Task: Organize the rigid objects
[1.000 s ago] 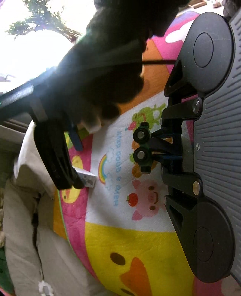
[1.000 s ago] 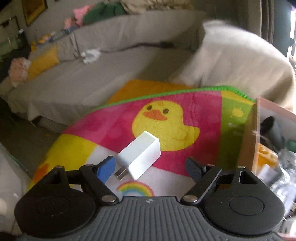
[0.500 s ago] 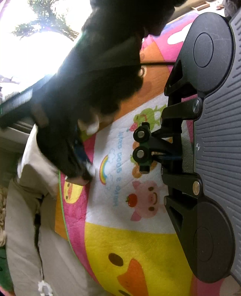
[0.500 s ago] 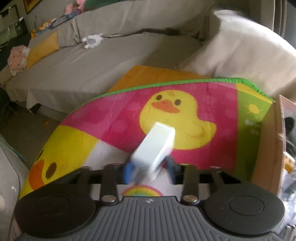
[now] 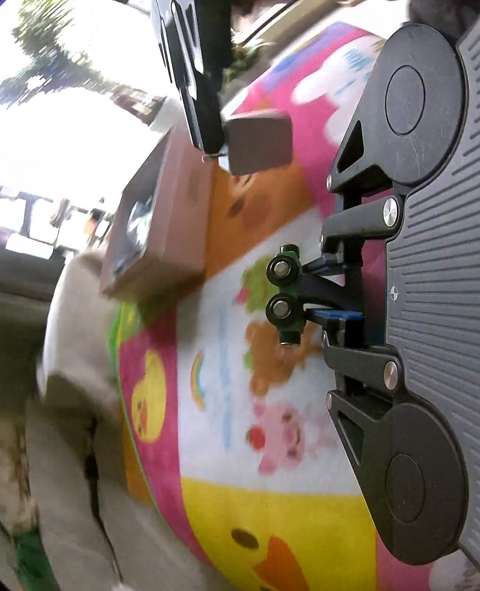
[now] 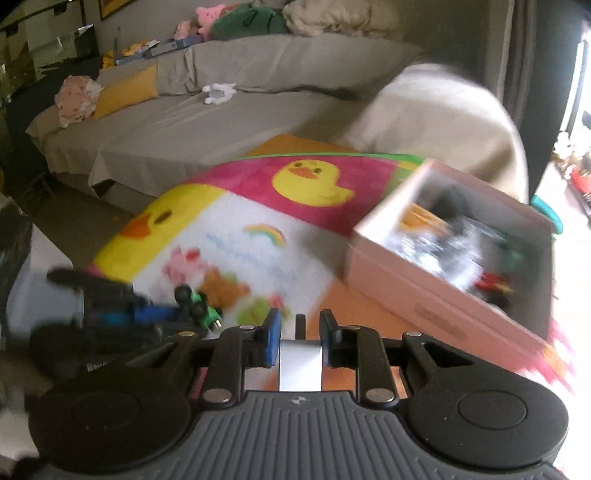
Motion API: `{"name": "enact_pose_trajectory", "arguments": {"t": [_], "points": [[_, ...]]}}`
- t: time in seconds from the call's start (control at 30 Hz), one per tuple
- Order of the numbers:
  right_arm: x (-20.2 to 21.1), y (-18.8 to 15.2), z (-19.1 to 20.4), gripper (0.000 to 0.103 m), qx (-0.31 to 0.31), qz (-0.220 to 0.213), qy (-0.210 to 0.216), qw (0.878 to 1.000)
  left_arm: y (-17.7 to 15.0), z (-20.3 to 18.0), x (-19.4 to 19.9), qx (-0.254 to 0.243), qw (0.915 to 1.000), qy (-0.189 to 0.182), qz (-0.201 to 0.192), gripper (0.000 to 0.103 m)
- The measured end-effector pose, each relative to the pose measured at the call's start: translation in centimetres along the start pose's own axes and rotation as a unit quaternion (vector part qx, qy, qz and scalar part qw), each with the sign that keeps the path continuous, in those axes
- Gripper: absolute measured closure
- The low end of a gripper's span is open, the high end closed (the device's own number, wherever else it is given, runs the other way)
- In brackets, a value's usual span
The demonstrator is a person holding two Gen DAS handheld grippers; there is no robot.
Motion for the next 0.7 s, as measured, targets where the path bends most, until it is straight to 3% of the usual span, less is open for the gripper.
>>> {"name": "enact_pose_trajectory", "arguments": {"t": [0.03, 0.17, 0.4, 0.43, 0.5, 0.53, 0.57, 0.7], "points": [[1.0, -0.8, -0.6, 0.097, -0.003, -0.005, -0.007, 1.000, -0.2, -0.8, -0.1, -0.009, 0.9999, -0.006, 0.009, 0.082], [4.0, -4.2, -3.3, 0.098, -0.036, -0.015, -0.024, 0.999, -0.4, -4.1, -0.5, -0.028, 0.9984, -0.037, 0.032, 0.082], [4.6, -8.6, -7.8, 0.098, -0.072, -0.030, -0.085, 0.993, 0.7, -6.4, -1.4, -0.030, 0.9986, -0.034, 0.029, 0.082], [4.6, -9.2, -8.2, 0.095, -0.075, -0.032, -0.096, 0.992, 0.8, -6.6, -1.5, -0.027, 0.9987, -0.035, 0.026, 0.082], [4.9, -10.1, -8.4, 0.076, -0.080, -0.037, -0.084, 0.993, 0.6, -6.6, -1.6, -0.016, 0.9989, -0.038, 0.025, 0.082], [5.2, -10.4, -8.1, 0.052, -0.080, -0.043, -0.068, 0.994, 0.5, -6.4, -1.7, -0.008, 0.9989, -0.038, 0.025, 0.082], [5.4, -10.6, -7.7, 0.036, -0.078, -0.052, -0.055, 0.994, 0.4, -6.1, -1.7, -0.001, 0.9990, -0.036, 0.026, 0.082], [5.4, -10.3, -5.4, 0.035, -0.041, -0.078, -0.028, 0.996, 0.1, -4.7, -1.8, 0.024, 0.9991, -0.026, 0.024, 0.082]]}}
Point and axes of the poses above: each gripper's, at about its wrist camera, not at the fingertips, and x roughly against the way its jaws point, z to its left, y to its top, the point moved 9 cm from there along -x, roughly the way its jaws point, and after that the axes turned 9 degrees about -y, right-handed, at the moved point
